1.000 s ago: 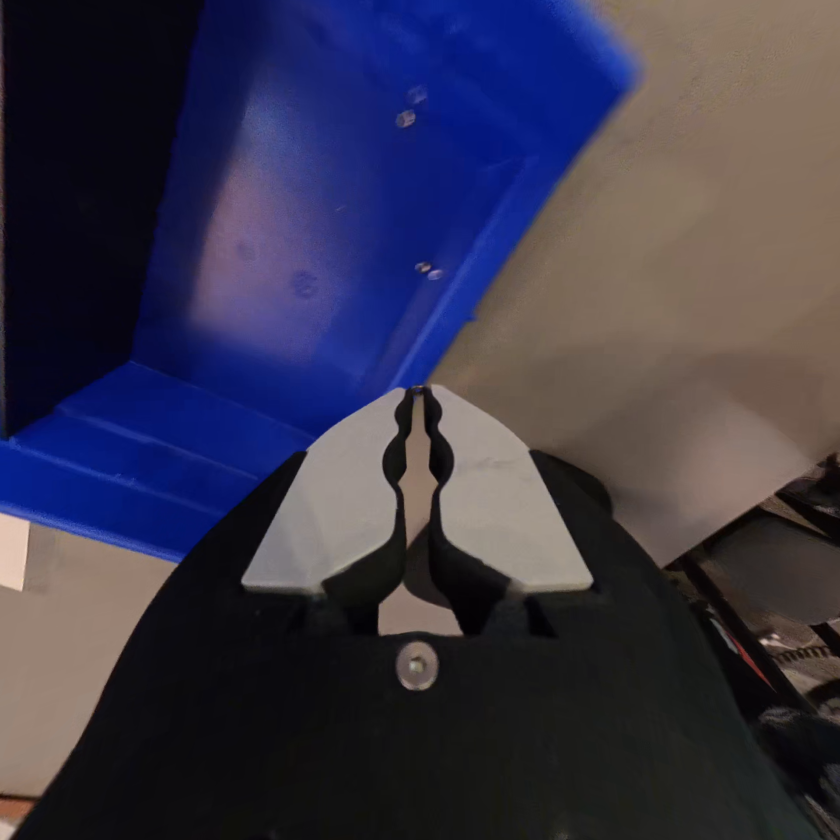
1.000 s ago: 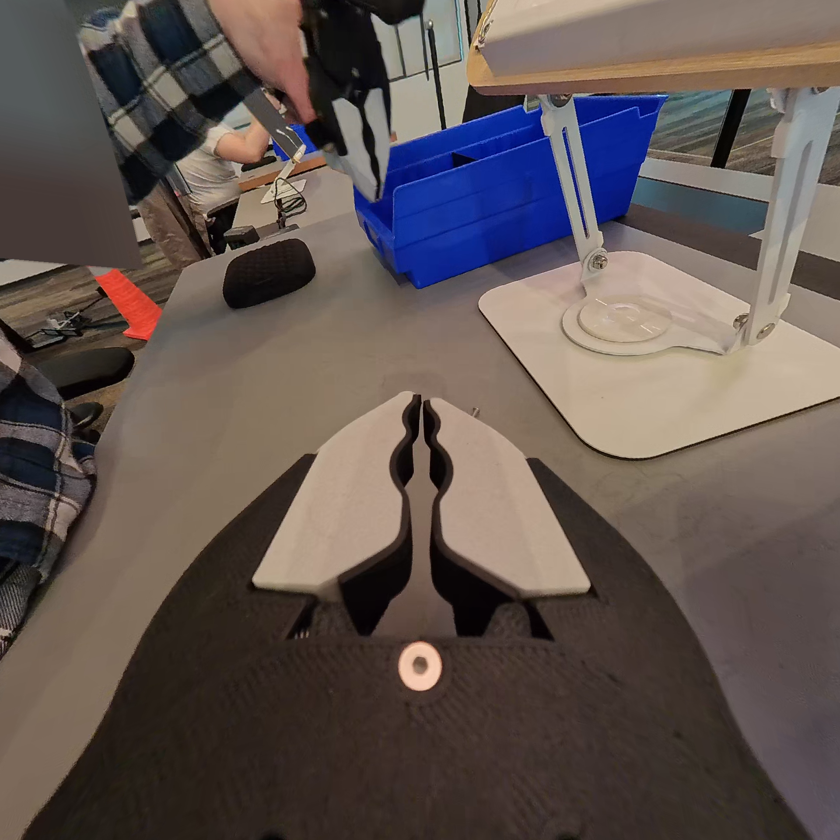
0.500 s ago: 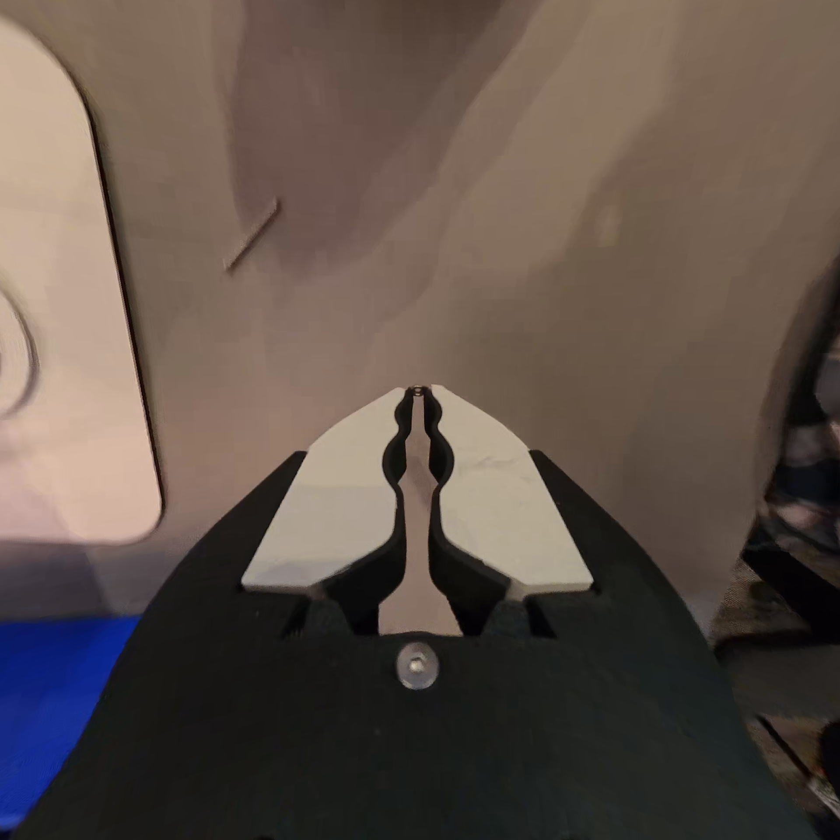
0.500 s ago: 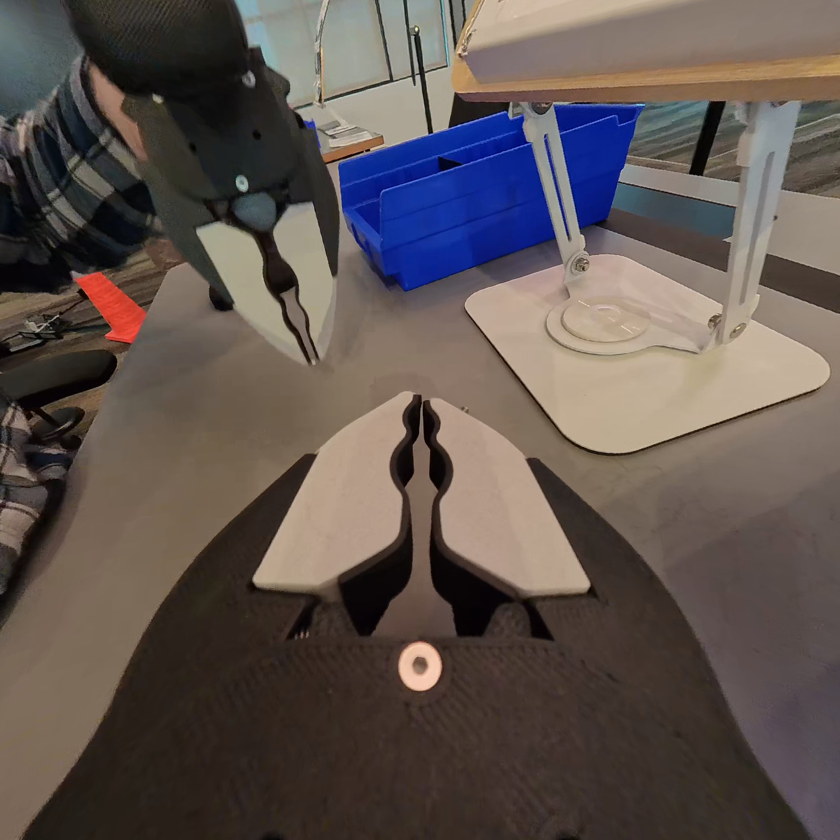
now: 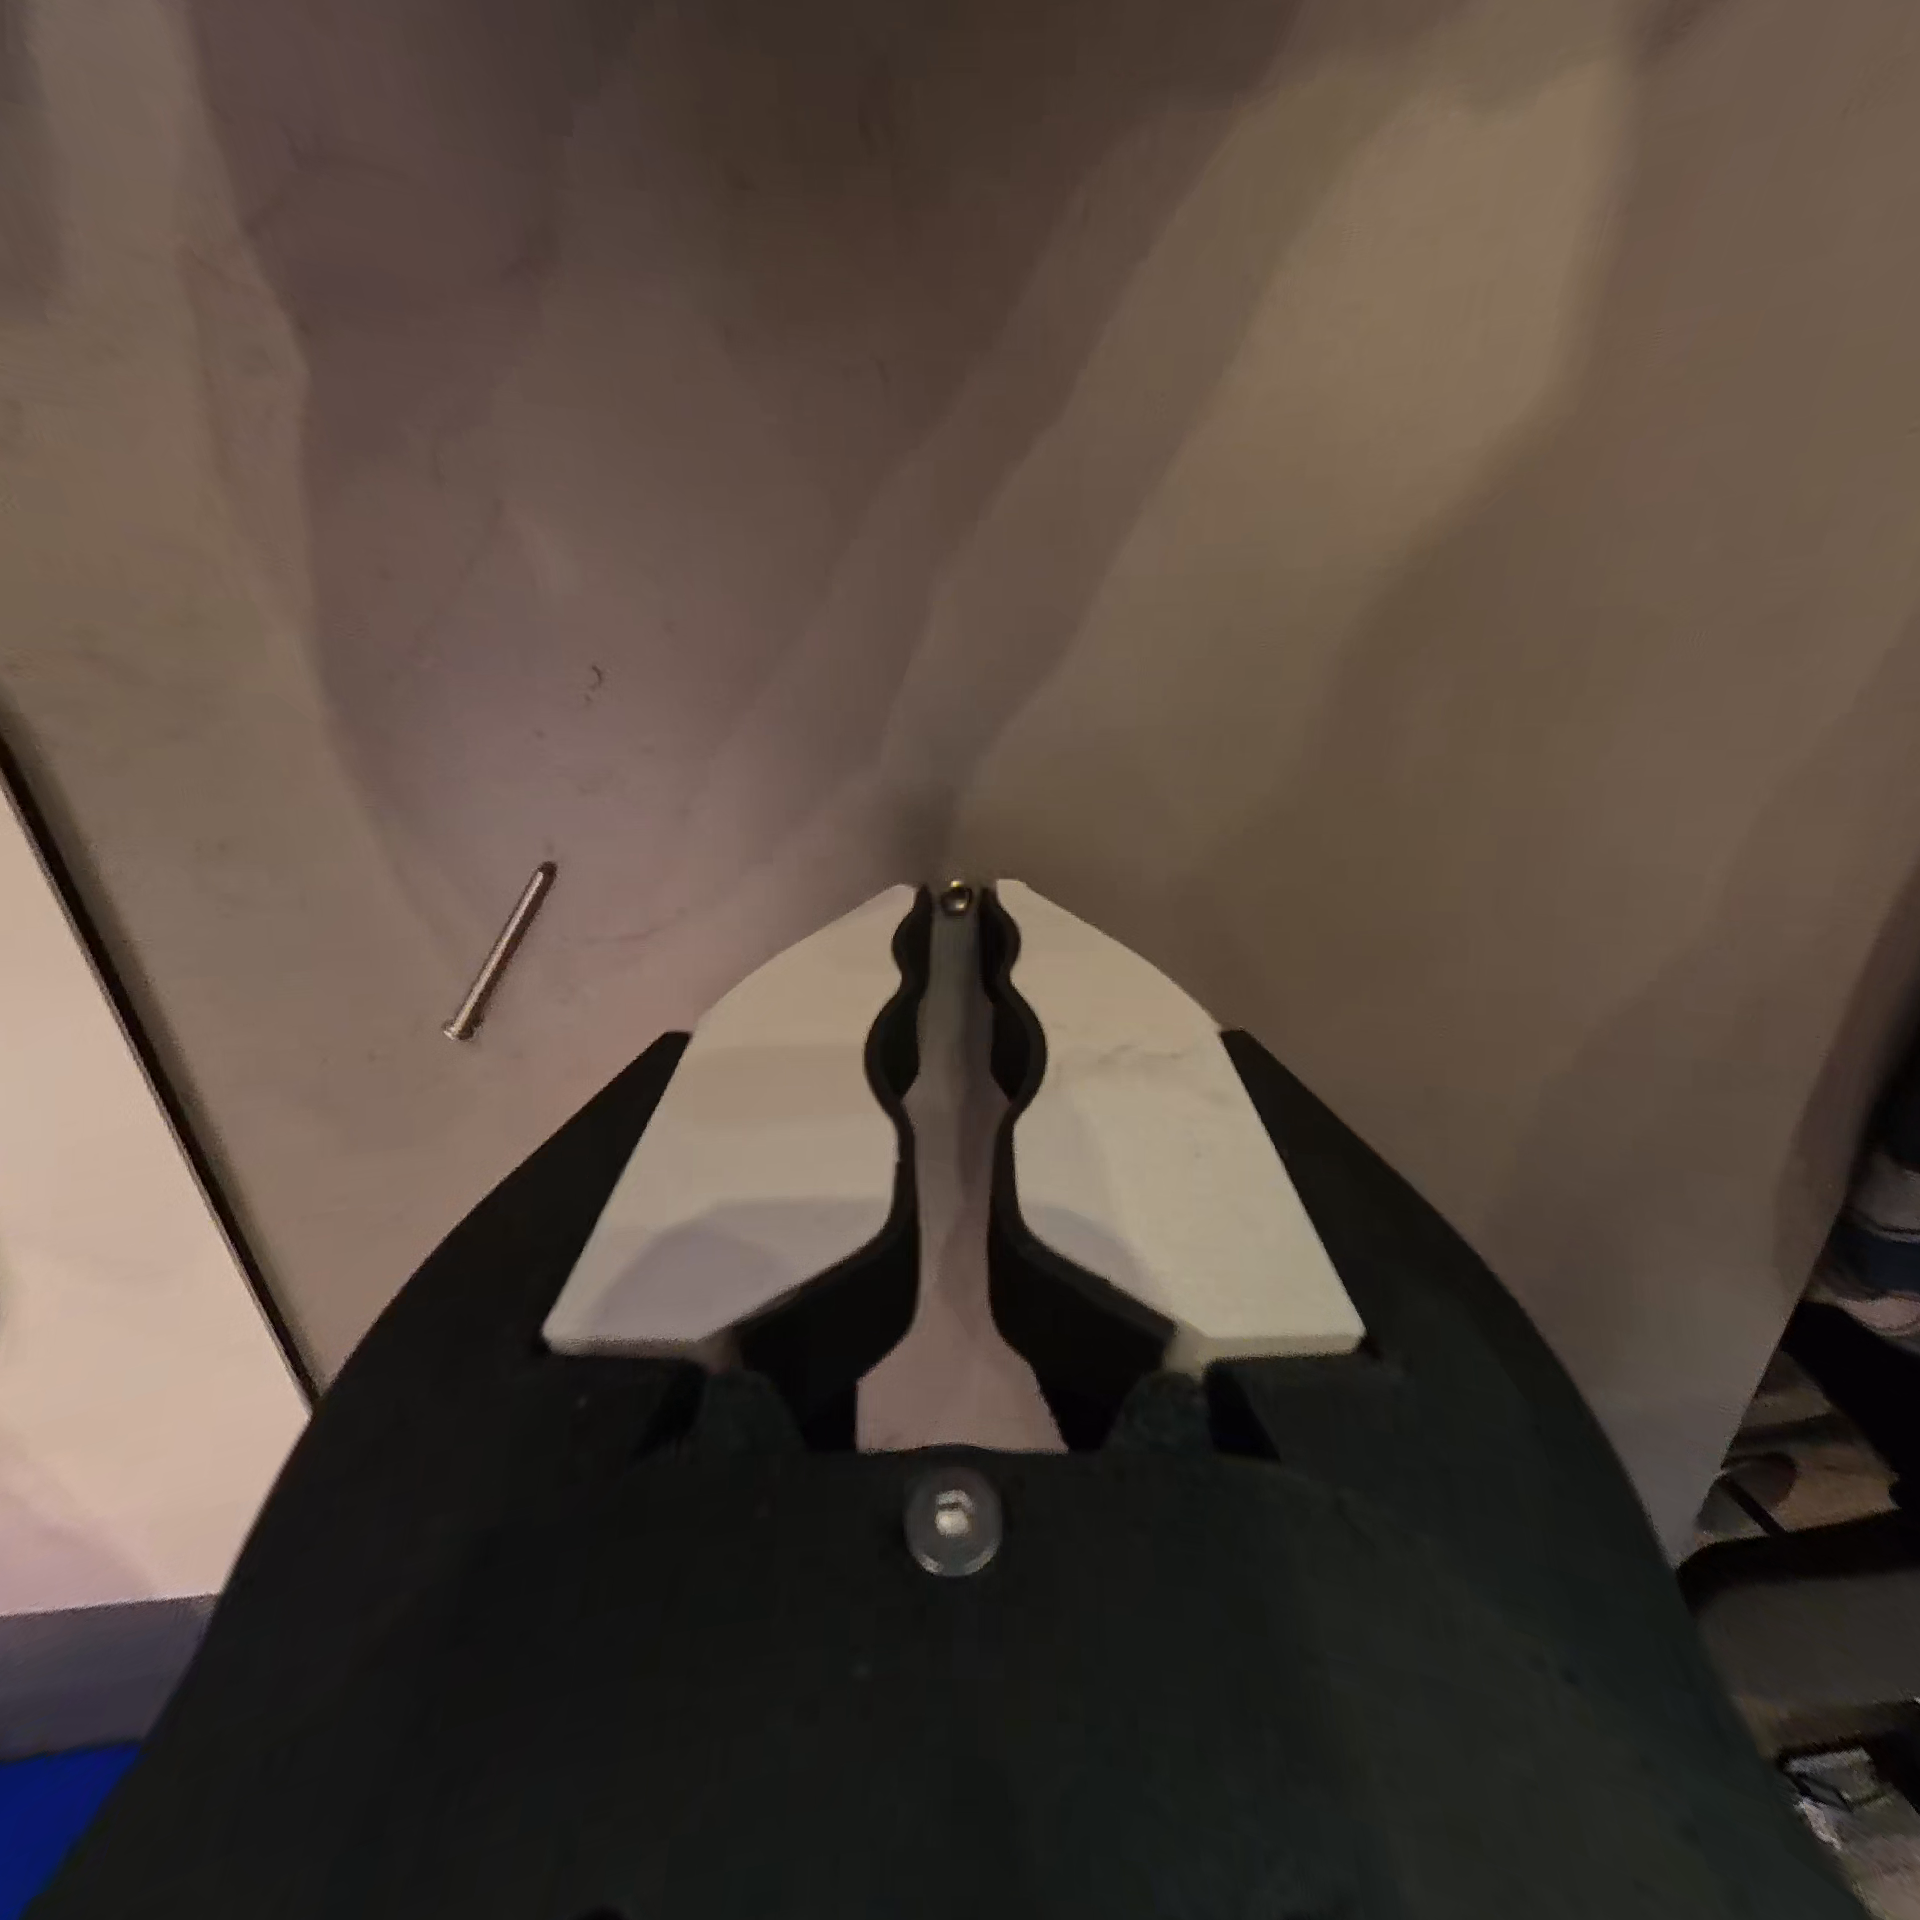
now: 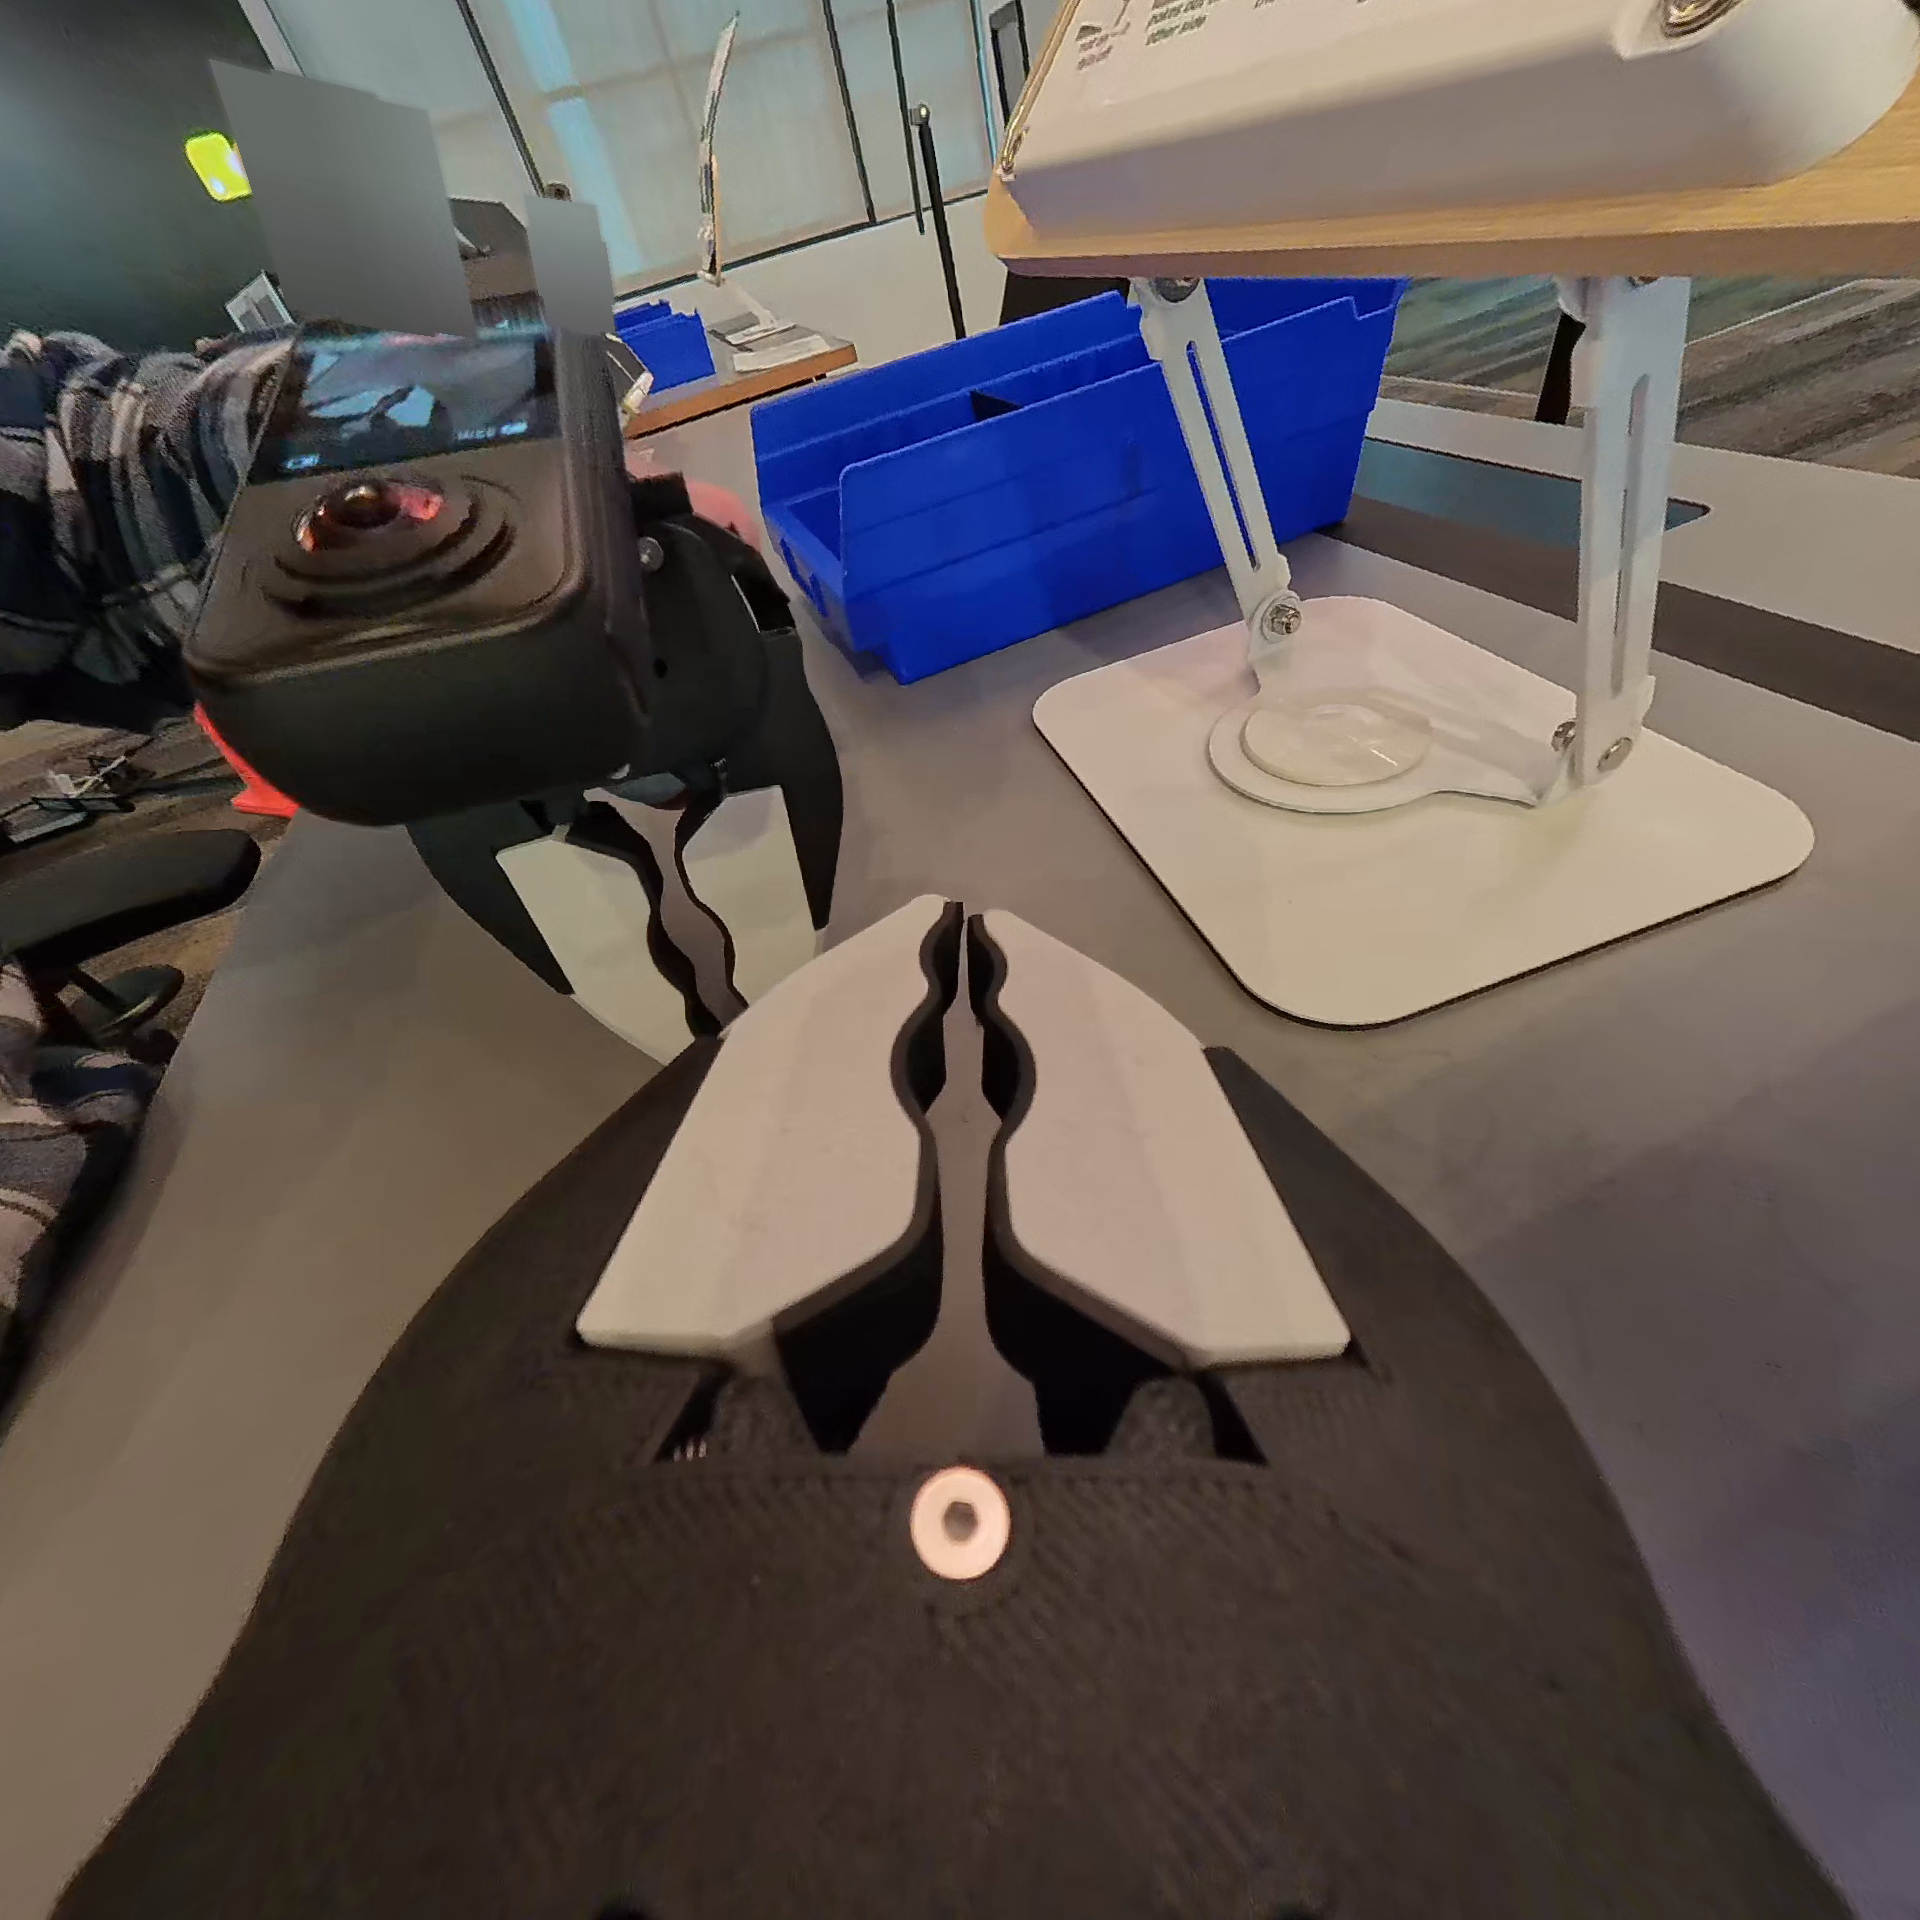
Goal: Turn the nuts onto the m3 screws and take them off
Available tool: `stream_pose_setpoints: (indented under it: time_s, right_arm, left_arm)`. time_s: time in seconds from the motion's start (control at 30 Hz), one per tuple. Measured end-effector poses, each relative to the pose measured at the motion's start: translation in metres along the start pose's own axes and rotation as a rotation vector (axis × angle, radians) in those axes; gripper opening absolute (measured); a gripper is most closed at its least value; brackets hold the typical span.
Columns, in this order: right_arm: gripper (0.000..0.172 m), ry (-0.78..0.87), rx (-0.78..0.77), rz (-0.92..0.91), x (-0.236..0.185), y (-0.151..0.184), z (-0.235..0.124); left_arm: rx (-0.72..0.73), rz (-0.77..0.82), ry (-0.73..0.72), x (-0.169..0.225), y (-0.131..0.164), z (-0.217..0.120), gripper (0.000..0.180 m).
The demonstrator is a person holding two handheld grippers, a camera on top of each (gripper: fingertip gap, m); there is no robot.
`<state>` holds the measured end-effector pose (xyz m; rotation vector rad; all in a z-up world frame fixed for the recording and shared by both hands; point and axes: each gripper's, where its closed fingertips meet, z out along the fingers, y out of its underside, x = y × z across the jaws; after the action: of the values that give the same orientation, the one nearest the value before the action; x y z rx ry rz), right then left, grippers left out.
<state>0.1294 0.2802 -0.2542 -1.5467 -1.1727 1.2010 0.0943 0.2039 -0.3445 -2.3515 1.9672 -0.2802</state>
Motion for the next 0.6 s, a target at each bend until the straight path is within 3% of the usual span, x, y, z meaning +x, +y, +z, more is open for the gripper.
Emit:
stream_pose_setpoints:
  time_s: [0.03, 0.23, 0.43, 0.6]
  right_arm:
    - [0.001, 0.001, 0.002, 0.0, 0.0, 0.0, 0.0]
    - [0.001, 0.005, 0.004, -0.001, 0.001, 0.0, -0.001]
    - [0.001, 0.005, 0.011, 0.003, 0.002, -0.001, -0.001]
    - [0.001, 0.011, 0.01, 0.008, 0.004, 0.0, -0.002]
  left_arm:
    - [-0.001, 0.002, -0.012, 0.0, 0.0, 0.0, 0.013]
    - [0.048, -0.003, -0.032, -0.002, 0.0, -0.011, 0.023]
    - [0.124, 0.055, -0.184, -0.046, 0.008, -0.047, 0.023]
    - [0.117, 0.16, -0.233, -0.082, 0.009, -0.037, 0.023]
